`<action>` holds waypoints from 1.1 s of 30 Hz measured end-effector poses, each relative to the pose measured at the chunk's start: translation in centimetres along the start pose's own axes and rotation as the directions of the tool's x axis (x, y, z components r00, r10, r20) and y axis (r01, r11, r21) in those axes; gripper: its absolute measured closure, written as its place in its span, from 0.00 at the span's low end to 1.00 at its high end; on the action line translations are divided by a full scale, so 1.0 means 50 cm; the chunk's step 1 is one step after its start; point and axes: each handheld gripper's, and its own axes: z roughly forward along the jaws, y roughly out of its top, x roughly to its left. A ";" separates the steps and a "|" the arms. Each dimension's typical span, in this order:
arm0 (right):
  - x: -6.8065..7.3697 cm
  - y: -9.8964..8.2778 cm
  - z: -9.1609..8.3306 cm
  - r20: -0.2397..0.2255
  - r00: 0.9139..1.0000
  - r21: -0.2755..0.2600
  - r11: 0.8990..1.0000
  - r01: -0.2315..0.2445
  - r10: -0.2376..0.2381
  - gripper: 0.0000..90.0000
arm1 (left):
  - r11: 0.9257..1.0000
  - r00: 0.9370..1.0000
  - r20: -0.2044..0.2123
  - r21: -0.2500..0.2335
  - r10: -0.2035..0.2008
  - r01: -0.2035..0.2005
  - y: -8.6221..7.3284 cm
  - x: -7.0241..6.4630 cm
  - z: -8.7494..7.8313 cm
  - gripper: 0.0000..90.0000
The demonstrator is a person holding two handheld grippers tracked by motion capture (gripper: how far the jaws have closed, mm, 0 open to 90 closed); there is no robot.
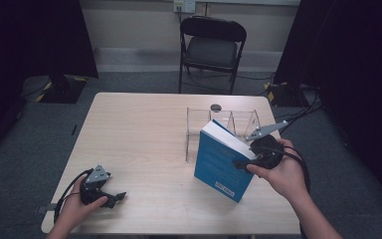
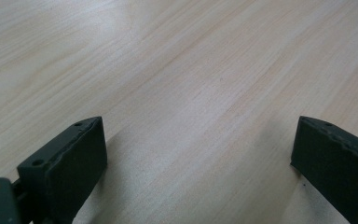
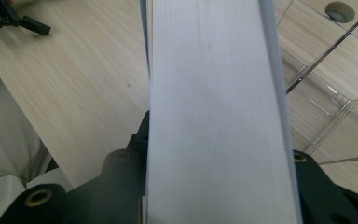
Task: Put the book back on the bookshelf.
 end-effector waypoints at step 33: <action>0.005 0.008 0.008 -0.019 1.000 -0.001 1.000 0.003 -0.003 0.69 | 1.000 1.000 0.004 -0.001 -0.004 0.004 0.001 0.000 0.002 0.02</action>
